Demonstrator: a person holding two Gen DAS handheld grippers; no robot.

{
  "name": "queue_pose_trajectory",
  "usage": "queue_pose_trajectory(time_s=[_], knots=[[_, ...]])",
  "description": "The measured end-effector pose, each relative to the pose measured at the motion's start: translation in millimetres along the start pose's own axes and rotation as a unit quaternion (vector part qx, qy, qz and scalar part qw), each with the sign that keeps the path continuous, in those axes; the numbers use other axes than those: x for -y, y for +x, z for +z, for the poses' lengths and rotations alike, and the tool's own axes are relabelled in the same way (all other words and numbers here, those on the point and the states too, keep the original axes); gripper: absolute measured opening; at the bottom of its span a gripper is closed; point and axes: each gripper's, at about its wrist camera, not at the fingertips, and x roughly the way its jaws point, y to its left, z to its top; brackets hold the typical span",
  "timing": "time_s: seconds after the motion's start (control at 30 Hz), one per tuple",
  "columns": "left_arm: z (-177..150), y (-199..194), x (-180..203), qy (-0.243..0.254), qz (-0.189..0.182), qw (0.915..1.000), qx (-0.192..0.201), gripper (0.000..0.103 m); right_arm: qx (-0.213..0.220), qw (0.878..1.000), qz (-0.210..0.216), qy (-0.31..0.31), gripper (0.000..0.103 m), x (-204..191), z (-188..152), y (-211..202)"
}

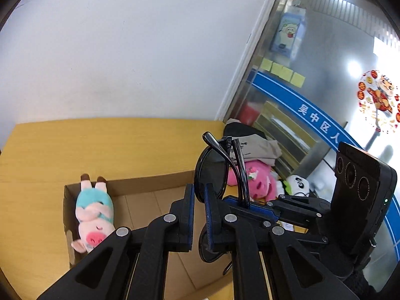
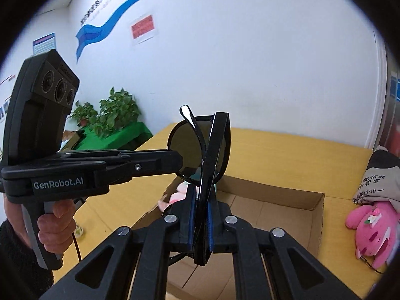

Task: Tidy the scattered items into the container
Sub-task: 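Lift the sunglasses with the right gripper and carry them over the box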

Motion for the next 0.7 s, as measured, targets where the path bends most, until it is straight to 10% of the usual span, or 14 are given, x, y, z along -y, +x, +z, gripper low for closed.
queue_pose_trajectory(time_s=[0.33,0.7], knots=[[13,71,-43,-0.014,0.032,0.9981,-0.051,0.007,-0.044,0.999,0.003,0.031,0.007,40,14,69],[-32,200,-115,-0.066,0.057,0.9838,-0.156,0.007,-0.137,0.986,0.011,0.097,0.007,89,-44,188]])
